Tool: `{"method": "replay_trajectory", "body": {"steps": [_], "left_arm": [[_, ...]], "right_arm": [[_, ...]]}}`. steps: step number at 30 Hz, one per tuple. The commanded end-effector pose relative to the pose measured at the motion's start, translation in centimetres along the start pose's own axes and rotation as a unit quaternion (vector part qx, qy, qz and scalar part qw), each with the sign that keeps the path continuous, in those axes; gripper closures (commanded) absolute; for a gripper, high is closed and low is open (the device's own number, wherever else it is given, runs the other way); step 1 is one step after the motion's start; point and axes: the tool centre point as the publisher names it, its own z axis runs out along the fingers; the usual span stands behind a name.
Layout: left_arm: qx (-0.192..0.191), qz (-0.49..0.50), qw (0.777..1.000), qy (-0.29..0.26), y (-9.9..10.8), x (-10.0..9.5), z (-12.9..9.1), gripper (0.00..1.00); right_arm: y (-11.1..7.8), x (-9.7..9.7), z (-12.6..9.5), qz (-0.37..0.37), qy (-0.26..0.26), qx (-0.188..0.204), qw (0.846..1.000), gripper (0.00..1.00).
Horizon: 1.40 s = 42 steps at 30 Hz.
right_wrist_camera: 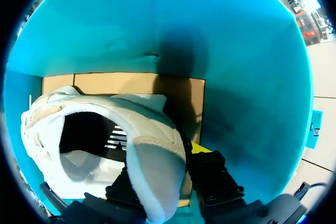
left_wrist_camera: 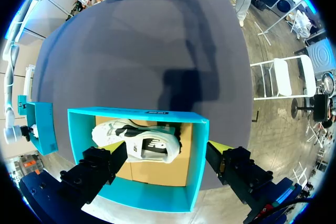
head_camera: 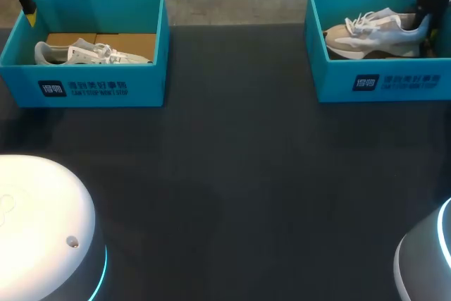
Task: Take the shoe out of the shoebox, open the shoe tongue, remove and reinsert the insole, then place the shoe into the shoebox
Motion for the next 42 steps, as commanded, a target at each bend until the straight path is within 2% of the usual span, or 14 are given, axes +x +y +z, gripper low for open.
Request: {"method": "replay_trajectory", "body": {"steps": [1, 5, 13, 28, 42], "left_arm": [[0.000, 0.000, 1.000, 0.002, -0.1, 0.0, -0.1, 0.00], [0.000, 0.000, 1.000, 0.002, -0.1, 0.0, -0.1, 0.00], [0.000, 0.000, 1.000, 0.002, -0.1, 0.0, -0.1, 0.00], [0.000, 0.000, 1.000, 0.002, -0.1, 0.0, -0.1, 0.00], [0.000, 0.000, 1.000, 0.002, -0.1, 0.0, -0.1, 0.00]], "right_arm": [[0.2, 0.7, -0.5, 0.000, -0.011, 0.007, 1.000, 1.00], [0.0, 0.7, -1.2, 0.003, -0.032, 0.005, 0.999, 1.00], [-0.4, 0.3, -2.3, 0.007, -0.041, -0.002, 0.999, 1.00], [-0.9, -0.8, -5.1, 0.013, -0.033, -0.016, 0.999, 1.00], [-1.2, -1.5, -9.8, 0.014, -0.048, -0.021, 0.999, 1.00]]}}
